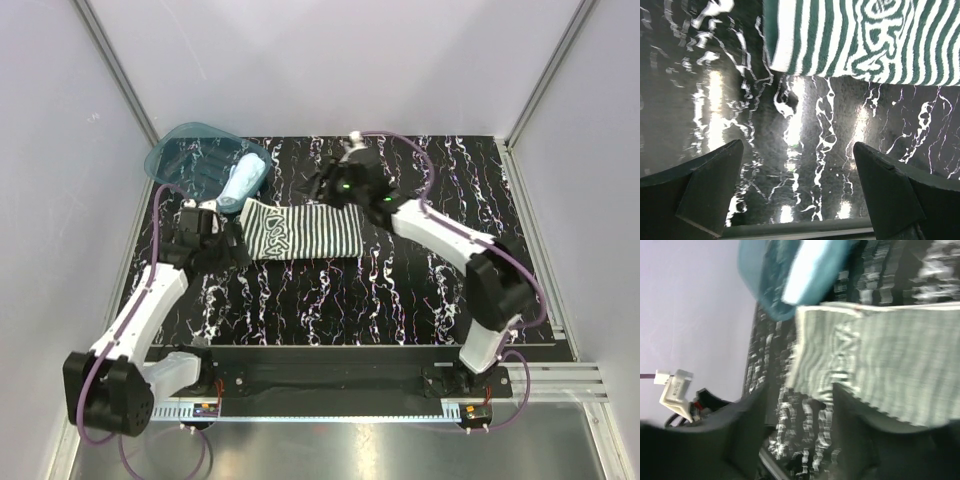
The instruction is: Roll the towels
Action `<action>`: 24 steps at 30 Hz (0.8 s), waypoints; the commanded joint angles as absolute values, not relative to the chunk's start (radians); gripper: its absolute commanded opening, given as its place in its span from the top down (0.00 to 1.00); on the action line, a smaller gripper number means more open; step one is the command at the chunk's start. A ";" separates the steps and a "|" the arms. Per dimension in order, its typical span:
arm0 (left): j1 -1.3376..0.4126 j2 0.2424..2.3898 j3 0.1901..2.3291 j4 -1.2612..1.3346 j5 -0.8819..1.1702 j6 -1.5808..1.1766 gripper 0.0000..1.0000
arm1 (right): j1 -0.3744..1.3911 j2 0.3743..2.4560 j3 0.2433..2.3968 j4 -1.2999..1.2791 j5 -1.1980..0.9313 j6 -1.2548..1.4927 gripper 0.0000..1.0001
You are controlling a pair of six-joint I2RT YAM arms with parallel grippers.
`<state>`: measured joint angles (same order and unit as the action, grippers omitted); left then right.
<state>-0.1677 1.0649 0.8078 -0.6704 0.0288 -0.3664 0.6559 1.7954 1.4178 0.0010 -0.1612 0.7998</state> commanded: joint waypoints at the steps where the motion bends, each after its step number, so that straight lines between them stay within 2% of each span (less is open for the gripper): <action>1: -0.189 1.136 0.857 -0.565 0.098 -0.414 0.01 | 0.545 1.755 1.238 0.023 -0.238 0.819 0.48; 3: -0.207 1.186 0.902 -0.549 0.110 -0.416 0.01 | 0.490 1.752 1.148 0.055 -0.282 0.822 0.56; 5: -0.242 1.270 0.943 -0.552 0.106 -0.420 0.01 | 0.473 1.758 1.108 0.071 -0.294 0.812 0.70; 8: -0.296 1.348 1.018 -0.564 0.086 -0.436 0.01 | 0.463 1.781 1.039 0.086 -0.296 0.792 0.79; 14: -0.396 1.404 1.091 -0.571 0.057 -0.460 0.01 | 0.446 1.793 0.901 0.114 -0.253 0.807 0.81; 18: -0.440 1.420 1.092 -0.571 0.032 -0.462 0.01 | 0.440 1.688 0.806 0.020 -0.129 0.857 0.87; 24: -0.480 1.427 1.084 -0.555 0.026 -0.474 0.01 | 0.518 1.533 0.617 0.048 -0.155 1.032 0.88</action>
<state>-0.4656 1.4269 1.0580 -0.5995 0.0521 -0.4599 0.4587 1.6020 0.6765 0.0872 -0.1967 0.9283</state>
